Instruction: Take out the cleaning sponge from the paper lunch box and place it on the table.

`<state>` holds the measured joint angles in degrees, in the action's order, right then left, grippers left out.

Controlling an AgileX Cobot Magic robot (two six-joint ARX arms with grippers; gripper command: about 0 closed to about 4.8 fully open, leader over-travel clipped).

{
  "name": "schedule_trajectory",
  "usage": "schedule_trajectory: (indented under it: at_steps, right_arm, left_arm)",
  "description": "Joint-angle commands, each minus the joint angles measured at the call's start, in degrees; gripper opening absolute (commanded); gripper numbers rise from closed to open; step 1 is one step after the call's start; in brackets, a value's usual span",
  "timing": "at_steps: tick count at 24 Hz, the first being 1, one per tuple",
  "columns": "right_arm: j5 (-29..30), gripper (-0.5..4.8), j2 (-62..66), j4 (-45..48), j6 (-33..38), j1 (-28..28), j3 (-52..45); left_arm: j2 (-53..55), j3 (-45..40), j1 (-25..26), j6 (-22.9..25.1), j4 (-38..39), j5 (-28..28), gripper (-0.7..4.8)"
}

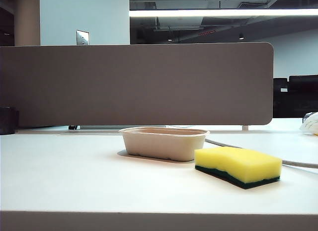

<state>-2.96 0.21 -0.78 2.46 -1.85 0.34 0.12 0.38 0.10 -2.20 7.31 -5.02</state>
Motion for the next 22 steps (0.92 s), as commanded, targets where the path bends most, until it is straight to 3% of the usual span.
schedule_trajectory:
  at_steps: [1, 17, 22]
  right_arm:
    - [0.13, -0.08, 0.02, 0.98, -0.11, -0.02, 0.24]
    - [0.11, -0.08, 0.02, 0.98, -0.11, -0.02, 0.24]
    - [0.13, -0.08, 0.02, 0.98, -0.11, -0.02, 0.24]
  left_arm:
    - [0.02, 0.04, 0.04, 0.07, -0.52, -0.20, -0.05]
    - [0.02, 0.04, 0.04, 0.04, -0.50, -0.15, -0.05]
    - [0.02, 0.07, 0.04, 0.00, -0.68, 3.45, -0.05]
